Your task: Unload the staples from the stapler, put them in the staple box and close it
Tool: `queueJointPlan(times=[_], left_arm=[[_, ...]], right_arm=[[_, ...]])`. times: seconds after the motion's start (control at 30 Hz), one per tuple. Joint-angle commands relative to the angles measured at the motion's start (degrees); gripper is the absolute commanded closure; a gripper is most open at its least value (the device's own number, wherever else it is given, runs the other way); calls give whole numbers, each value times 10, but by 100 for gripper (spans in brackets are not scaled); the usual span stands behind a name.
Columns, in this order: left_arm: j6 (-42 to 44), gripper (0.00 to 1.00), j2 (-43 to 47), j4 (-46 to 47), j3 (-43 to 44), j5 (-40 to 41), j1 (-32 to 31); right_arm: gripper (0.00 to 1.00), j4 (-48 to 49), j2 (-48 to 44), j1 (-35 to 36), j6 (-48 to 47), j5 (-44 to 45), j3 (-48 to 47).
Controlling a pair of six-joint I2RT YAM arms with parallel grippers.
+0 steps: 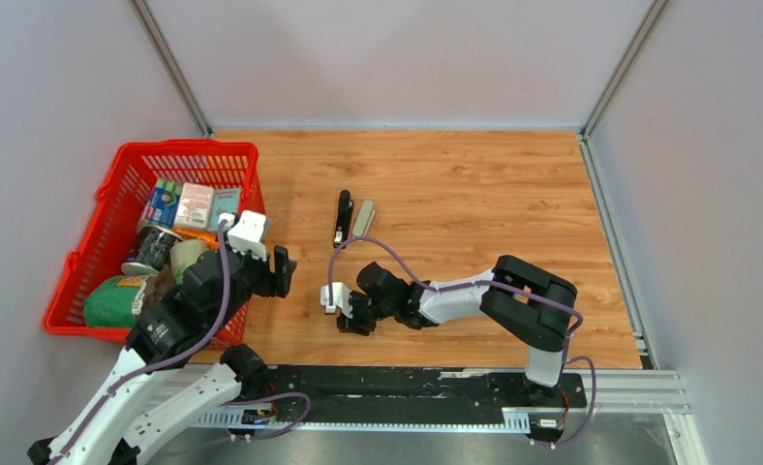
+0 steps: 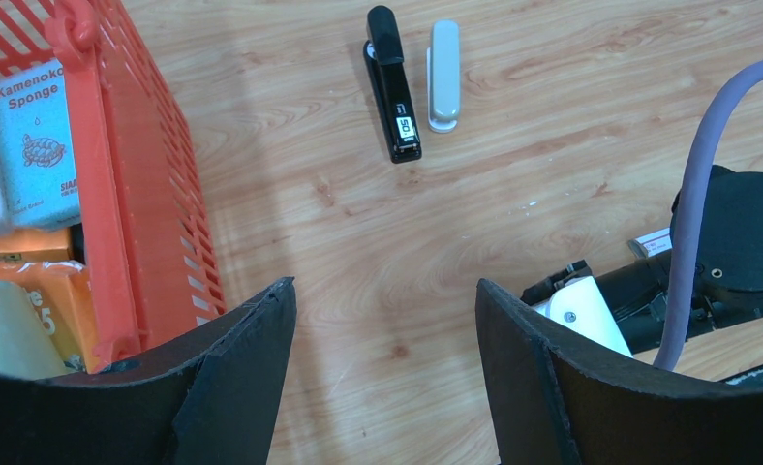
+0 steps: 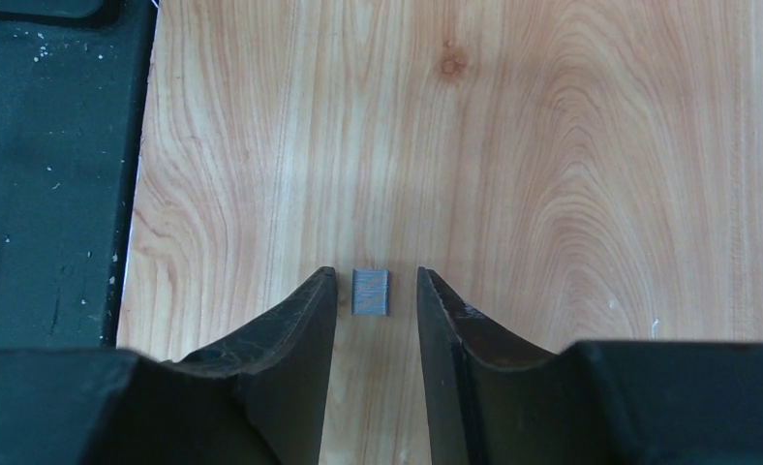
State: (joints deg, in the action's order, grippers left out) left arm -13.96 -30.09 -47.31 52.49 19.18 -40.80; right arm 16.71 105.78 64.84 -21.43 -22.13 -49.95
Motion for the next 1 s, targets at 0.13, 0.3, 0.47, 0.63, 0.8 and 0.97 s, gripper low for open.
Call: queueJointPlan(times=[0.13, 0.3, 0.47, 0.63, 0.8, 0.97], left_arm=[[8, 25, -3, 16, -1, 1, 1], [8, 25, -4, 15, -2, 2, 1], [6, 25, -4, 14, -2, 3, 1], [6, 25, -8, 14, -1, 4, 1], [5, 25, -9, 14, 0, 4, 1], [6, 25, -16, 14, 1, 1, 1]], right_arm=[[67, 16, 7, -3, 11, -10, 13], [77, 10, 9, -2, 21, -19, 15], [85, 20, 0, -3, 28, -11, 27], [86, 32, -36, -3, 39, 19, 36], [87, -30, -101, -2, 65, 77, 28], [85, -86, -201, -3, 121, 171, 43]])
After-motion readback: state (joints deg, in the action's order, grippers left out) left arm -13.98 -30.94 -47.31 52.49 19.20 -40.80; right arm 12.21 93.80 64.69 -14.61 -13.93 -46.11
